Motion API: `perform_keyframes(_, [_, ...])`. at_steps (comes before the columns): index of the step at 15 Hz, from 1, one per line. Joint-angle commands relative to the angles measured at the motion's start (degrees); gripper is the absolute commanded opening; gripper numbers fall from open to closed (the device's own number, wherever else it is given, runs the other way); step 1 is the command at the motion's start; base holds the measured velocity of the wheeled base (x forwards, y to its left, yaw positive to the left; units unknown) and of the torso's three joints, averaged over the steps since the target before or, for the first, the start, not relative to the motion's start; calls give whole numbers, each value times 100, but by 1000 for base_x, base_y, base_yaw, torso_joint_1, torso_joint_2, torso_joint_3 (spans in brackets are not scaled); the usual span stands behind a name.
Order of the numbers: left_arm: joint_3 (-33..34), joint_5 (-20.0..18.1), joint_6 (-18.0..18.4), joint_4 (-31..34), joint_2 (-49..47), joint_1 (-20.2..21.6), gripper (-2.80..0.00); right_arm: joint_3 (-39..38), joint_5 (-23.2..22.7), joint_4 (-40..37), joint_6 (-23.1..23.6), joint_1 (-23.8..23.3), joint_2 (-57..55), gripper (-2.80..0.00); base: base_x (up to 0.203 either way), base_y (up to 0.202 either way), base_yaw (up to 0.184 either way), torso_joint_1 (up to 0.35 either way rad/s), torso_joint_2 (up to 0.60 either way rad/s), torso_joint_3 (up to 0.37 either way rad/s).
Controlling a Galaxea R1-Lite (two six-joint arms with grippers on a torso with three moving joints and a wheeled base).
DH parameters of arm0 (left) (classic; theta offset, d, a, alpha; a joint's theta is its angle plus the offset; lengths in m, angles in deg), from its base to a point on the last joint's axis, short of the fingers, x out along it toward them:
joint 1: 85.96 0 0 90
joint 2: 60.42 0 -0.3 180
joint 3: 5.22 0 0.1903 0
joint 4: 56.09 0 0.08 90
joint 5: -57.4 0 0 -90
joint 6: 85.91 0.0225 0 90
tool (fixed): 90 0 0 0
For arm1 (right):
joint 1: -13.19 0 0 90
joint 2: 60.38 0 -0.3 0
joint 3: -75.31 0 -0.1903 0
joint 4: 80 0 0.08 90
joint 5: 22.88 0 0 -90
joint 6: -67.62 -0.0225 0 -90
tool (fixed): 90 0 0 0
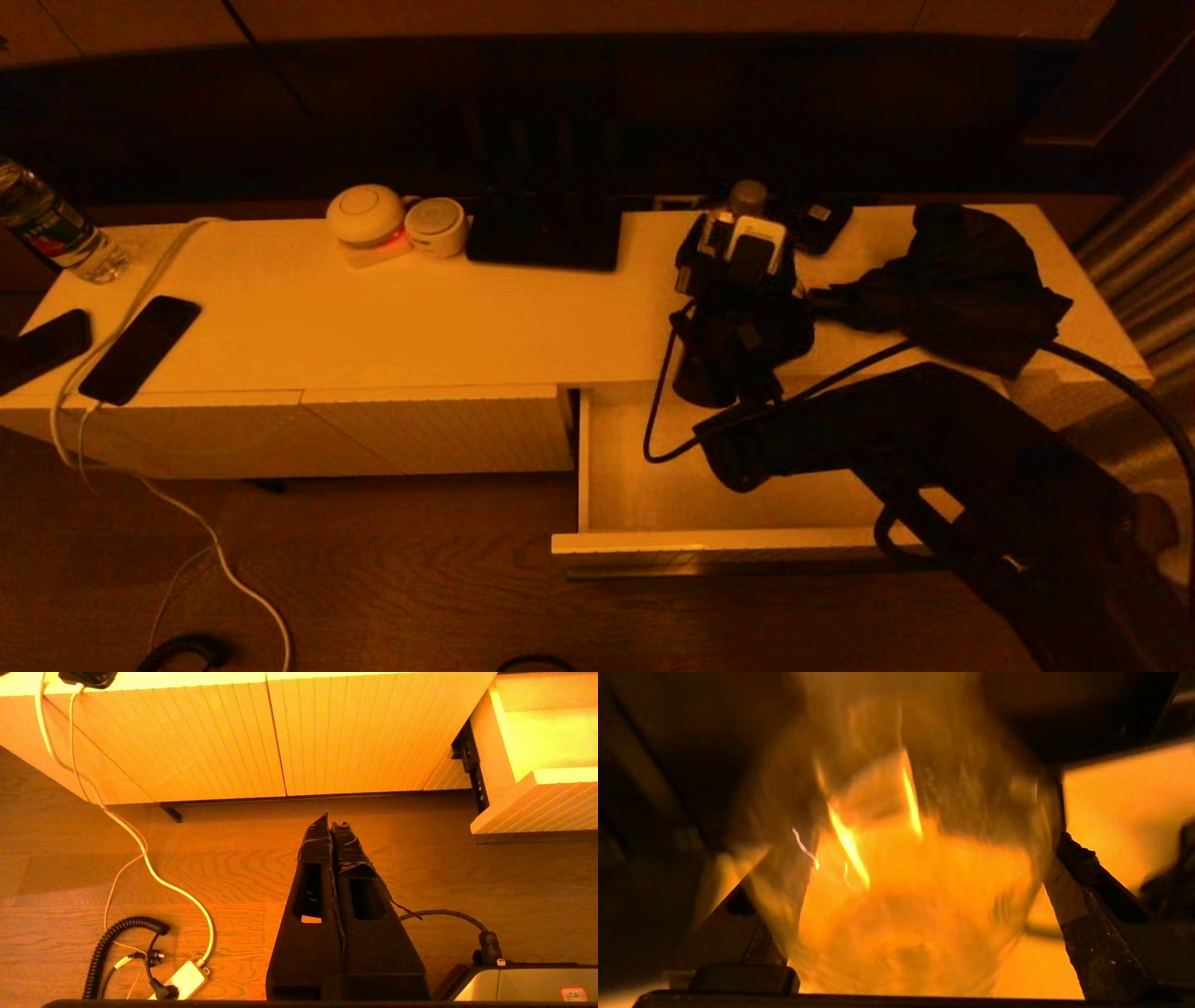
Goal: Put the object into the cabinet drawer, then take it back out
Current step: Take the mineral water out of the drawer and put it on the table, then close the drawer
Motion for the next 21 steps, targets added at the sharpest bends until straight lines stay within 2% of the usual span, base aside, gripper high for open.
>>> perform_keyframes(1, [0,1,1,0,0,0,-280,-17,24,48,13,1,379,0,0,0,0,0,0,0])
perform_keyframes(11, [0,1,1,0,0,0,-280,-422,-6,48,84,149,2058,0,0,0,0,0,0,0])
perform_keyframes(14, [0,1,1,0,0,0,-280,-808,-100,48,755,258,2592,0,0,0,0,0,0,0])
perform_keyframes(15, [0,1,1,0,0,0,-280,-1071,-169,48,968,274,2776,-280,0,0,0,0,0,0])
perform_keyframes(17, [0,1,1,0,0,0,-280,-1970,-361,-6,1374,289,3304,-280,0,0,0,0,0,0])
perform_keyframes(19, [0,1,1,0,0,0,-280,-2512,-495,-296,1686,300,3736,-280,0,0,0,0,0,0])
perform_keyframes(21, [0,1,1,0,0,0,-280,-3600,-557,-1436,1741,304,4384,-280,0,0,0,0,0,0])
